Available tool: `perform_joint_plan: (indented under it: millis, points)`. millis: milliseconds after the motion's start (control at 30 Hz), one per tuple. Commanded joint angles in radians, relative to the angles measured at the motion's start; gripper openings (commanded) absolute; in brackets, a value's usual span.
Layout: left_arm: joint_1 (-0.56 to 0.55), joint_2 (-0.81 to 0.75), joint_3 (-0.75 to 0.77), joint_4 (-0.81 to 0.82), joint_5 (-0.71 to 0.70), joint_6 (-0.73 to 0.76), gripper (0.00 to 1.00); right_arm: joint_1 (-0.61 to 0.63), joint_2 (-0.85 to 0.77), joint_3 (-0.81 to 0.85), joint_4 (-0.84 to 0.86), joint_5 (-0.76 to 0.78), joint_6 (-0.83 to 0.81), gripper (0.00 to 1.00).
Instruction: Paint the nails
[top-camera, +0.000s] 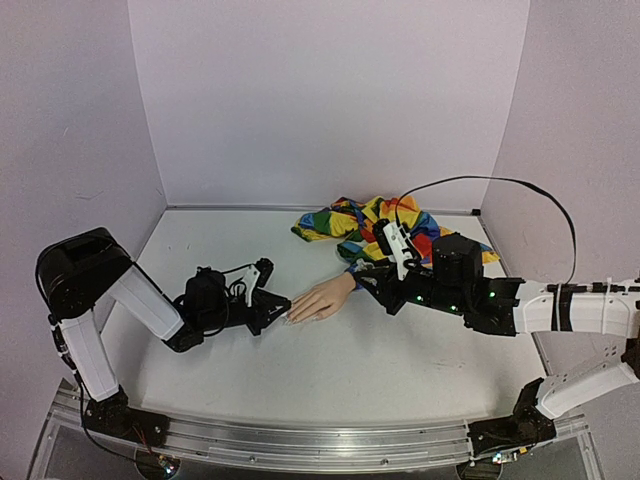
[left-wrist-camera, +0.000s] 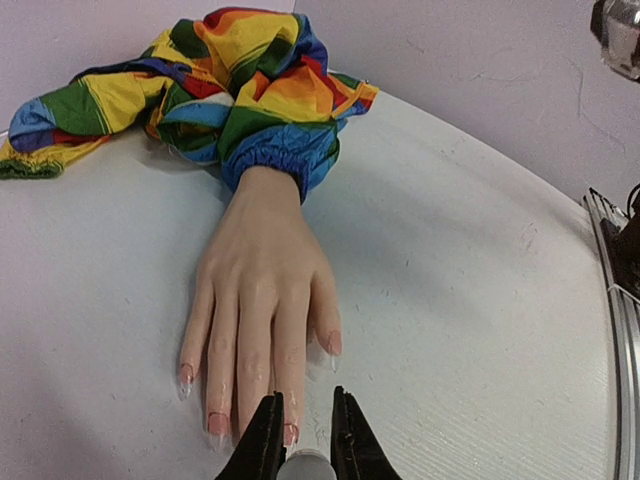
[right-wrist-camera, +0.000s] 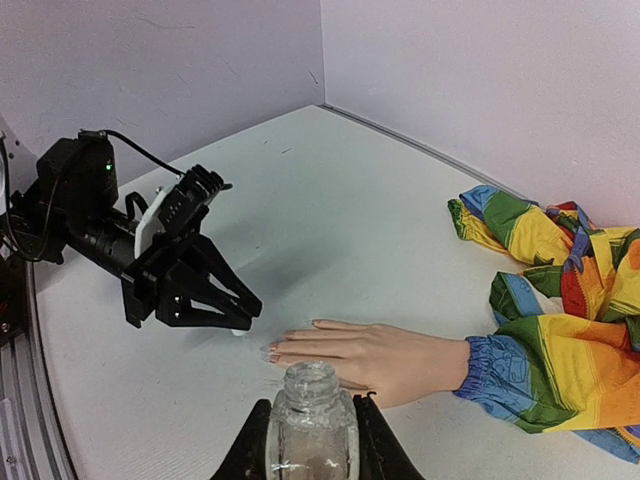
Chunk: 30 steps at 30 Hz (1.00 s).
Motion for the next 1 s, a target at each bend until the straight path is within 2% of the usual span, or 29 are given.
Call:
perform_joint_plan:
  millis: [0,367,967]
  points:
    - [0.004,-0.059,0.026,0.0,-0.009,0.014,0.0,-0.005,-0.015,0.016,0.066,-0.009,0.01,0.0]
    - [0.004,0.057,0.125,-0.01,0.003,0.0,0.0,-0.005,-0.034,0.001,0.068,0.001,0.013,0.0]
    - [0.004,0.108,0.129,-0.012,0.013,0.001,0.0,-0.005,-0.035,0.0,0.068,0.004,0.012,0.0]
